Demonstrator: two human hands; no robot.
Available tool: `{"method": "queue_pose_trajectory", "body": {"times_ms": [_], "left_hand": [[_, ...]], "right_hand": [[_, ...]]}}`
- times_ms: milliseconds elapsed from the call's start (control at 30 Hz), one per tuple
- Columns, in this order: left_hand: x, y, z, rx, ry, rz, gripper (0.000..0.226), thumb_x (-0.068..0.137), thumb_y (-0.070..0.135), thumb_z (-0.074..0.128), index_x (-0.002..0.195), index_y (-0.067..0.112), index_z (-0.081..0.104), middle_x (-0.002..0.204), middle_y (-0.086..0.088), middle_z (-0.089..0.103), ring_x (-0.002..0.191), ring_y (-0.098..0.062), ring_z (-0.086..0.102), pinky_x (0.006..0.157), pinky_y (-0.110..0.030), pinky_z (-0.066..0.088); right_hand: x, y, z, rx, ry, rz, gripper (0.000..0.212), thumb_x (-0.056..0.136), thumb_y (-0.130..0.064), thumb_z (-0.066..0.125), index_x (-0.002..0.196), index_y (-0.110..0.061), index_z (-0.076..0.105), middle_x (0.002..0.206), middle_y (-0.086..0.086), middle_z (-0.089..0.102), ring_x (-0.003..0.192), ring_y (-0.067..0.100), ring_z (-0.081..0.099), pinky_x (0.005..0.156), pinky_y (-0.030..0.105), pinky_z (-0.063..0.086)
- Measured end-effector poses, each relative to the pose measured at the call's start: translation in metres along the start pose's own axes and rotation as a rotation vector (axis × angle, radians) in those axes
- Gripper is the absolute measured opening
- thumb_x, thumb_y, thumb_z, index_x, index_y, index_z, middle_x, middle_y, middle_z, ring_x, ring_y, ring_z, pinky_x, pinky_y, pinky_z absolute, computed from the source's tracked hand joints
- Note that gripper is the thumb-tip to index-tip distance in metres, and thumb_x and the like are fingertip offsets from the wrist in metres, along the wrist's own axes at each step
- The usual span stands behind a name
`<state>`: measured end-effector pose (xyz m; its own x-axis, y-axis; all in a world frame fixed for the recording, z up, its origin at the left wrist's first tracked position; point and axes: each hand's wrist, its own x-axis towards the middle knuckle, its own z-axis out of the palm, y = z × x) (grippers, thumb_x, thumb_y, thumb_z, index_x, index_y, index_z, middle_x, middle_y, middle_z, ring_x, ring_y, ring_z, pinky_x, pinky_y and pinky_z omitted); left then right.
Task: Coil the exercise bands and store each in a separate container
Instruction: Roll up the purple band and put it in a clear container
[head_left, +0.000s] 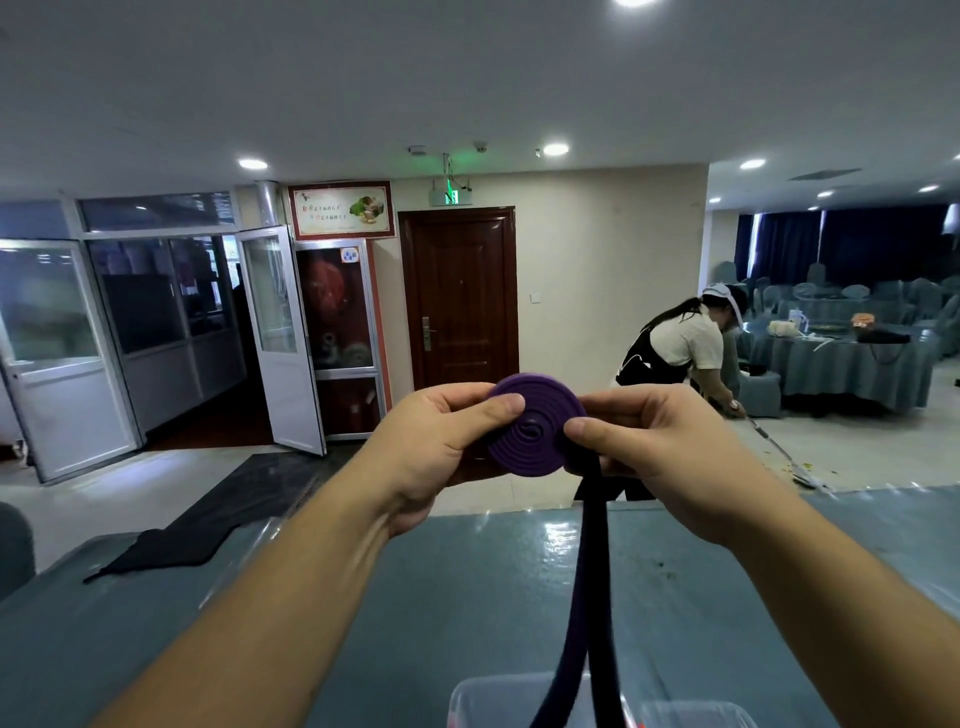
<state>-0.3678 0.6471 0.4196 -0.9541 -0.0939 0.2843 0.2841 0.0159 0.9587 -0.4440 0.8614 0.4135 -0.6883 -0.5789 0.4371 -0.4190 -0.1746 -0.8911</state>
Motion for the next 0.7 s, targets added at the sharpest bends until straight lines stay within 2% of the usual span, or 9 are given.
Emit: {"method": "queue_pose_trajectory", "body": {"times_ms": [100,167,367,467,533,600,700], "left_hand": [[-0.001,0.003,-0.007,0.176,-0.115,-0.012,0.031,0.08,0.024,0.087,0.111,0.02,0.079,0.108,-0.013,0.079,0.102,-0.027,0.077,0.085,-0.033,0.063],[-0.001,0.004,-0.009,0.237,-0.142,-0.031,0.031,0.081,0.02,0.087,0.111,0.02,0.079,0.109,-0.013,0.079,0.103,-0.029,0.077,0.088,-0.038,0.063],[0.001,-0.009,-0.002,0.031,-0.037,-0.02,0.032,0.078,0.025,0.085,0.109,0.017,0.08,0.11,-0.014,0.079,0.101,-0.027,0.077,0.087,-0.038,0.063],[-0.001,-0.01,-0.002,0.1,-0.096,-0.062,0.029,0.082,0.019,0.086,0.11,0.015,0.078,0.109,-0.015,0.079,0.102,-0.028,0.077,0.084,-0.035,0.063],[0.0,-0.005,-0.003,0.234,-0.146,-0.079,0.033,0.083,0.018,0.087,0.114,0.015,0.077,0.106,-0.012,0.08,0.1,-0.027,0.078,0.081,-0.031,0.063],[0.001,0.001,-0.002,0.305,-0.12,-0.059,0.033,0.08,0.02,0.089,0.112,0.015,0.078,0.102,-0.01,0.081,0.097,-0.025,0.078,0.078,-0.029,0.062],[0.004,0.002,0.002,0.153,-0.044,-0.042,0.037,0.073,0.026,0.088,0.107,0.012,0.08,0.104,-0.014,0.08,0.096,-0.026,0.078,0.079,-0.033,0.064]], "right_hand": [[-0.001,-0.004,-0.004,-0.152,-0.076,0.044,0.024,0.093,-0.01,0.074,0.116,-0.014,0.079,0.098,0.006,0.083,0.092,0.025,0.08,0.081,0.027,0.064],[-0.001,-0.006,-0.004,-0.225,-0.102,0.044,0.024,0.094,-0.01,0.073,0.117,-0.015,0.078,0.099,0.002,0.083,0.093,0.02,0.08,0.084,0.024,0.063],[-0.001,0.001,-0.001,-0.059,0.01,0.023,0.021,0.09,-0.012,0.075,0.11,-0.015,0.08,0.097,0.008,0.083,0.089,0.023,0.08,0.074,0.022,0.061],[-0.002,0.002,-0.006,-0.133,-0.061,0.035,0.023,0.091,-0.01,0.075,0.113,-0.016,0.08,0.1,0.005,0.083,0.094,0.023,0.08,0.084,0.028,0.064],[-0.002,0.001,-0.006,-0.215,-0.125,0.029,0.023,0.093,-0.009,0.074,0.114,-0.018,0.08,0.101,0.001,0.083,0.097,0.019,0.079,0.088,0.025,0.062],[-0.001,0.002,-0.003,-0.179,-0.107,0.015,0.023,0.091,-0.01,0.076,0.112,-0.019,0.08,0.101,0.002,0.083,0.098,0.019,0.079,0.087,0.024,0.061],[-0.002,0.005,-0.001,-0.017,-0.005,0.004,0.023,0.078,-0.023,0.08,0.1,-0.02,0.084,0.097,0.01,0.082,0.091,0.023,0.08,0.076,0.022,0.062]]}}
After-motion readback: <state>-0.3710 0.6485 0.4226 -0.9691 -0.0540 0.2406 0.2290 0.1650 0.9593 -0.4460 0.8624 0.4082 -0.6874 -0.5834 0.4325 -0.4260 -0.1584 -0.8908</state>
